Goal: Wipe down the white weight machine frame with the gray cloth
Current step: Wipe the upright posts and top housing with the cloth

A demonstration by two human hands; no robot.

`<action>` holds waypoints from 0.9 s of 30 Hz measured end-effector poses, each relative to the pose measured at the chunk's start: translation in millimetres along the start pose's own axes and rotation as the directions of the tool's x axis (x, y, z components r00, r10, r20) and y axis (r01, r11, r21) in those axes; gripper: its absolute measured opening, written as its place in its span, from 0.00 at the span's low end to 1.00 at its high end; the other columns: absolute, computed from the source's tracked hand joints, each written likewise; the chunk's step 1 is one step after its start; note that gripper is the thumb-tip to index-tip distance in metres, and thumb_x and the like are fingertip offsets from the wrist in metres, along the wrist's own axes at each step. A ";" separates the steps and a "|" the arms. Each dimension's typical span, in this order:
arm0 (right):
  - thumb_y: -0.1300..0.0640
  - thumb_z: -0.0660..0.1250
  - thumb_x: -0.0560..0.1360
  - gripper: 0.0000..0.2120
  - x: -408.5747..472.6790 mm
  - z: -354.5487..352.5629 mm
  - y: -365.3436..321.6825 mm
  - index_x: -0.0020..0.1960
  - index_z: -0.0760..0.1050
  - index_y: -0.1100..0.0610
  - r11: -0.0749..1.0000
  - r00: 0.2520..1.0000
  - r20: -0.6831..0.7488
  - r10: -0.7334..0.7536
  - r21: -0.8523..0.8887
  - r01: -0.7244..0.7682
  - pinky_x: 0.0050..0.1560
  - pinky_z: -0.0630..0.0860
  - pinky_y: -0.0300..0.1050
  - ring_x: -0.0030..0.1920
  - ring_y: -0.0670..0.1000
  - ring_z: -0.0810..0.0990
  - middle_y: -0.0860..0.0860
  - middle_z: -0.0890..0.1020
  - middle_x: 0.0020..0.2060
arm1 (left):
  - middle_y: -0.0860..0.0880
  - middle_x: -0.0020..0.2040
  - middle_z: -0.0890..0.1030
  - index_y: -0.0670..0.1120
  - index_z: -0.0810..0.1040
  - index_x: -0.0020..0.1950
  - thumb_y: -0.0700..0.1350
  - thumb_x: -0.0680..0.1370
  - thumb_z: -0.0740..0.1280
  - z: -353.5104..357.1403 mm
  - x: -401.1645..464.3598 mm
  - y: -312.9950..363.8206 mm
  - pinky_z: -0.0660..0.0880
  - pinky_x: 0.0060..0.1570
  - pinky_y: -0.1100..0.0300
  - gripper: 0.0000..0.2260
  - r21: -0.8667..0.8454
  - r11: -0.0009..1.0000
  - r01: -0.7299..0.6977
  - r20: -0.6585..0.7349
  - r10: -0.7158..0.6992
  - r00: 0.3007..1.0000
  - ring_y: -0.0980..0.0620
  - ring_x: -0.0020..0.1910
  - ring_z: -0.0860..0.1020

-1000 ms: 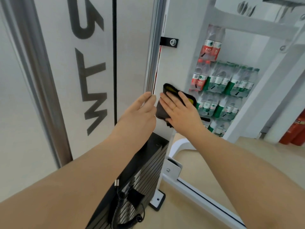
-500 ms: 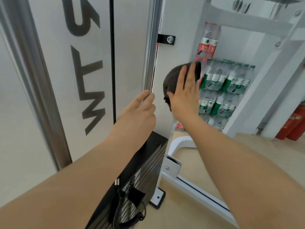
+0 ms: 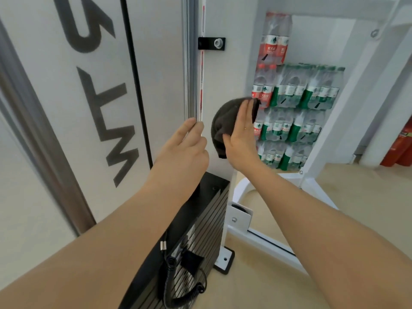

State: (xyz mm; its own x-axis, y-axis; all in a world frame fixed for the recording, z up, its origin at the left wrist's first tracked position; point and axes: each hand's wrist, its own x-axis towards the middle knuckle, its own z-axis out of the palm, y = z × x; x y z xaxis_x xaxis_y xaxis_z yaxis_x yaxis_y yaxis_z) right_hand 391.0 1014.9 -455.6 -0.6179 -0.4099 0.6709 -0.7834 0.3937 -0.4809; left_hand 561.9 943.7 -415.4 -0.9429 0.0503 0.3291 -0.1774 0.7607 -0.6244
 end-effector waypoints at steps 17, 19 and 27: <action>0.52 0.70 0.70 0.20 -16.4 1.8 39.1 0.62 0.76 0.46 0.196 0.613 0.627 -0.480 -0.605 0.772 0.69 0.62 0.48 0.66 0.46 0.71 0.42 0.75 0.63 | 0.41 0.62 0.70 0.39 0.71 0.60 0.38 0.78 0.47 -2.3 0.5 -1.2 0.34 0.69 0.48 0.17 -0.042 0.999 -0.027 -0.087 0.024 0.996 0.39 0.73 0.52; 0.54 0.65 0.73 0.20 -31.5 1.2 47.7 0.65 0.74 0.47 0.219 0.608 0.668 -0.429 -0.576 0.788 0.71 0.57 0.49 0.68 0.46 0.68 0.42 0.72 0.66 | 0.42 0.62 0.71 0.39 0.72 0.59 0.39 0.78 0.48 -1.3 -0.3 -0.7 0.36 0.70 0.48 0.16 -0.066 0.997 -0.025 -0.093 0.019 0.996 0.39 0.73 0.52; 0.71 0.71 0.67 0.32 -39.3 2.3 59.3 0.69 0.64 0.68 0.761 0.900 0.165 -0.403 -0.485 0.430 0.64 0.64 0.61 0.67 0.67 0.66 0.61 0.66 0.69 | 0.45 0.57 0.77 0.44 0.78 0.52 0.35 0.72 0.37 -2.1 -3.2 0.3 0.43 0.71 0.49 0.29 -0.072 0.997 -0.008 -0.183 -0.006 0.983 0.42 0.71 0.61</action>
State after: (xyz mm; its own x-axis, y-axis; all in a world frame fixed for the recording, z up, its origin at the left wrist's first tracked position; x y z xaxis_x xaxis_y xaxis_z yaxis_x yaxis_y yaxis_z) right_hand 368.6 1052.4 -511.7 -0.2513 -0.6632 0.7050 -0.8295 0.5230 0.1963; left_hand 565.5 945.1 -415.2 -0.8745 0.1635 0.4566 -0.1495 0.8047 -0.5746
